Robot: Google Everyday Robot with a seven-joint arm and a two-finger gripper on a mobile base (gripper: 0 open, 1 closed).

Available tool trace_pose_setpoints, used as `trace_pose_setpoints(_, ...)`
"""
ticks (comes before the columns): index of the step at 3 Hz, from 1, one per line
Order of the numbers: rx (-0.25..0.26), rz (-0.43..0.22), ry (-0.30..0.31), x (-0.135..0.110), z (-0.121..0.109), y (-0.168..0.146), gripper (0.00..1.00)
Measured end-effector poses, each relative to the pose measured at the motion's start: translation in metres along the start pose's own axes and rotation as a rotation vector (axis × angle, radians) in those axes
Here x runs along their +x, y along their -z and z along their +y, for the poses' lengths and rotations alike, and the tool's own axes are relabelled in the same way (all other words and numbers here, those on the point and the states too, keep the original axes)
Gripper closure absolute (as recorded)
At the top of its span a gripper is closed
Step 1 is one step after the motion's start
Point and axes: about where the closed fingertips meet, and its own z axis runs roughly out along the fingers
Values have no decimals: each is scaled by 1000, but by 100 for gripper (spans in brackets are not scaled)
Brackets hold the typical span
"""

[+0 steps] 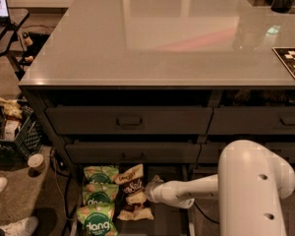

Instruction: Pick brown chip bag from bottom drawer and place on counter

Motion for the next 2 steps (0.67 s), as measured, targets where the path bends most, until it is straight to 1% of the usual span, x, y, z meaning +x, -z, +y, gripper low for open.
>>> trace_pose_setpoints(1,6,16,-27,9,-2,-24,0)
trace_pose_setpoints(2,10,36,-41,16,-6,-42,0)
